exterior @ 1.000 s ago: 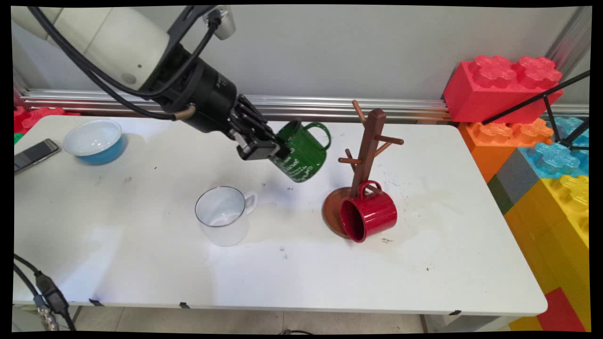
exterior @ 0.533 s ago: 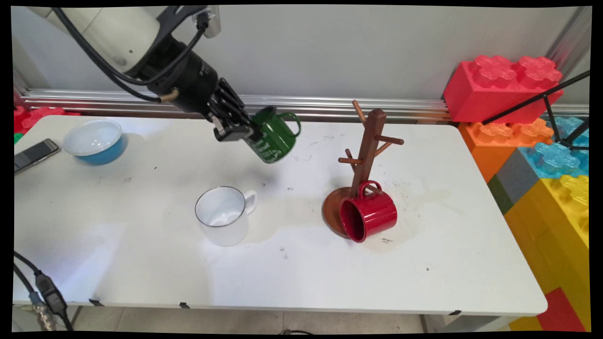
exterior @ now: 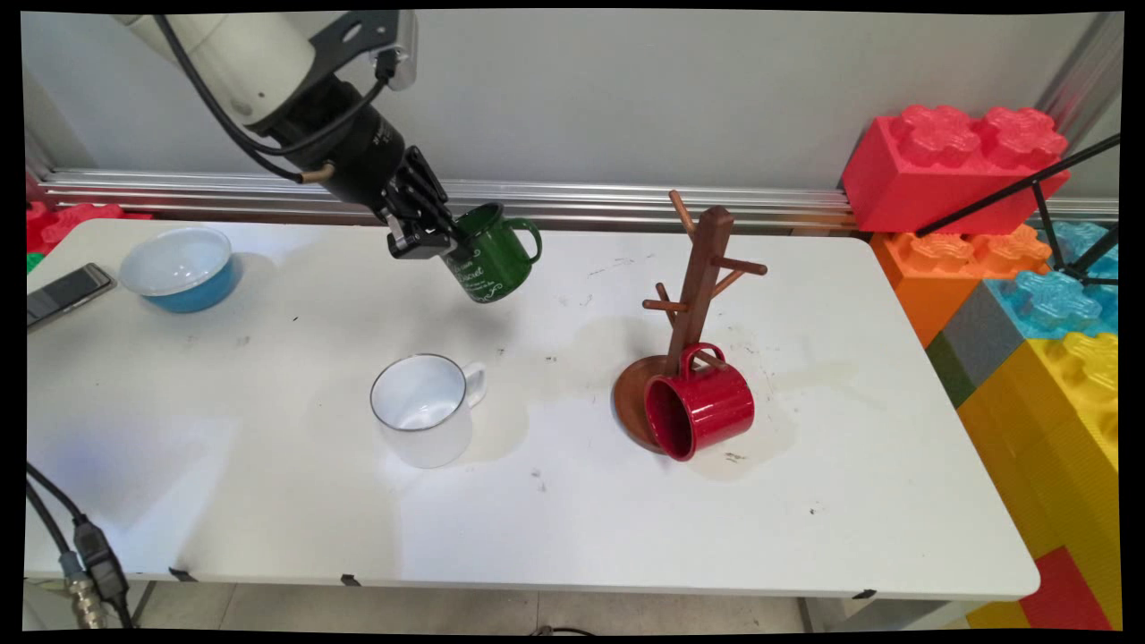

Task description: Place the picked object on the table

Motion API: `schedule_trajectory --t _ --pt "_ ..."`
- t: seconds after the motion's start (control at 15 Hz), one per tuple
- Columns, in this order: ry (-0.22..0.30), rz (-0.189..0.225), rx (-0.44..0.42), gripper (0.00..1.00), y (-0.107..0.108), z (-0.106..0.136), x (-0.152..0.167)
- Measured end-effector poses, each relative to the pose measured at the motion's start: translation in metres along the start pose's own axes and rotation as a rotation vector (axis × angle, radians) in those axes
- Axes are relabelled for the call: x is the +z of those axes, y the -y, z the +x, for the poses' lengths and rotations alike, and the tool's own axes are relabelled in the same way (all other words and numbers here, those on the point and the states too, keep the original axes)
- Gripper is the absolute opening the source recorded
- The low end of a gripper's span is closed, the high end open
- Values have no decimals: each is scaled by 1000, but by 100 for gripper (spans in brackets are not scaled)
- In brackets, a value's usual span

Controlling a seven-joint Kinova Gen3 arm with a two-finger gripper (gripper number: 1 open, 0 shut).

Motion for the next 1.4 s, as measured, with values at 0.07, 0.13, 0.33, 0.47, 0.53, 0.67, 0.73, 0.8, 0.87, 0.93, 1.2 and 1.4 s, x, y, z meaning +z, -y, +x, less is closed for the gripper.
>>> schedule_trajectory --t 0.07,0.13,0.33,0.47,0.53,0.67,0.73,0.8,0.87,0.93,1.2,1.4 --pt "6 -5 4 0 3 0 4" --pt "10 -8 5 0 6 0 7" --pt "30 -24 5 0 15 -1 25" --pt "46 -38 -2 0 19 -2 37" --pt "54 -45 -5 0 21 -2 45" --pt "68 -58 -7 0 25 -4 58" --pt "75 -64 -8 0 28 -5 65" --pt "80 -70 -7 0 29 -6 72" --pt "83 -73 -6 0 30 -7 75" --pt "88 -77 -4 0 32 -7 81" --pt "101 -83 19 0 40 -10 101" --pt "107 -84 46 0 44 -12 111"
